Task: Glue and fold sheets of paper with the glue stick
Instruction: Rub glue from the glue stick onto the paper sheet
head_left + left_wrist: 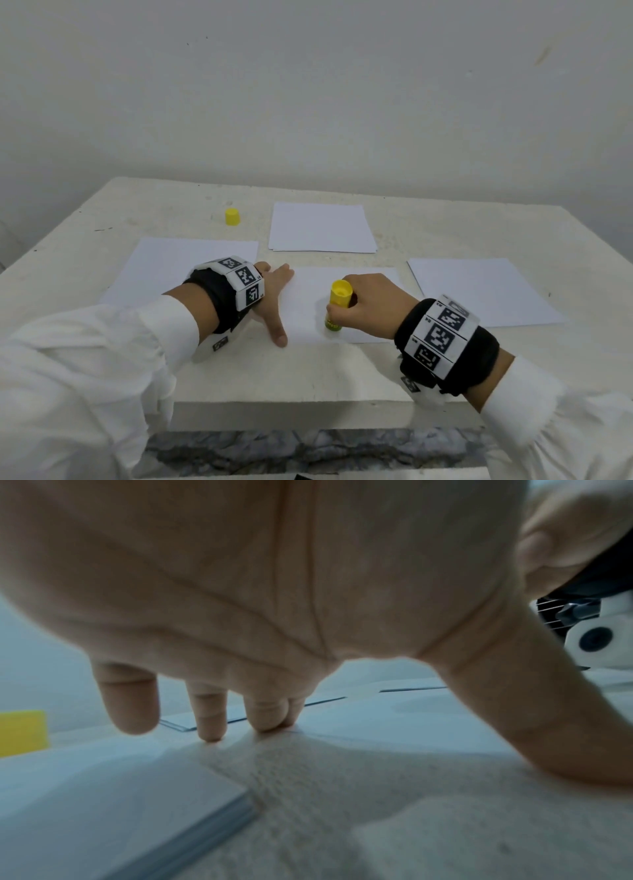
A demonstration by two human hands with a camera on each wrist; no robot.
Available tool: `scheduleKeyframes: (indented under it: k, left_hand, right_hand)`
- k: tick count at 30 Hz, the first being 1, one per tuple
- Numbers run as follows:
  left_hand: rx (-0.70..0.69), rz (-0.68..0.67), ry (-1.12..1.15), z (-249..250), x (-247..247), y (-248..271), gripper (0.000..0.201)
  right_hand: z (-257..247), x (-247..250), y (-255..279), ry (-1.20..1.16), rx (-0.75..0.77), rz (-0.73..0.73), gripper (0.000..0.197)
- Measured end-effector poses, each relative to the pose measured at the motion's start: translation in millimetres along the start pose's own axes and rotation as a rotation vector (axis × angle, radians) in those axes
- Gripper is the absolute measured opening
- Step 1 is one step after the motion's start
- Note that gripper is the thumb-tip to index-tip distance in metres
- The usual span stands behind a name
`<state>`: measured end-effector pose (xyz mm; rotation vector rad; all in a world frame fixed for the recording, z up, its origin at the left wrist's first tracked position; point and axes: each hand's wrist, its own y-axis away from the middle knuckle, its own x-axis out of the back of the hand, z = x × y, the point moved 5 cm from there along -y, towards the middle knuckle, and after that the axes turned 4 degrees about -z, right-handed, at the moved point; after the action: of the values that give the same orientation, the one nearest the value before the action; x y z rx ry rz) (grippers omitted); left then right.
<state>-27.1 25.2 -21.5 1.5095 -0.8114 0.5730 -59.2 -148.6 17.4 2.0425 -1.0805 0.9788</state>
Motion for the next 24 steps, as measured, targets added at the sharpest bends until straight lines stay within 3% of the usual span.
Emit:
scheduleKeyframes:
  k: [11,18,24]
  left_hand:
    - [-0.018,-0.013,-0.006,2,-2,-4,0.138]
    - [-0.057,0.053,-0.074,11,3,-4,0.136]
    - [-0.084,0.107,-0.106,28,17,-7,0.147]
  right_hand:
    - [79,47,43,-0.003,-0.208,0.088,0.024]
    - [89,83,-11,-0.012,-0.283,0.249,0.035]
    - [100,78,-38,-0.024,-0.329,0.21,0.037]
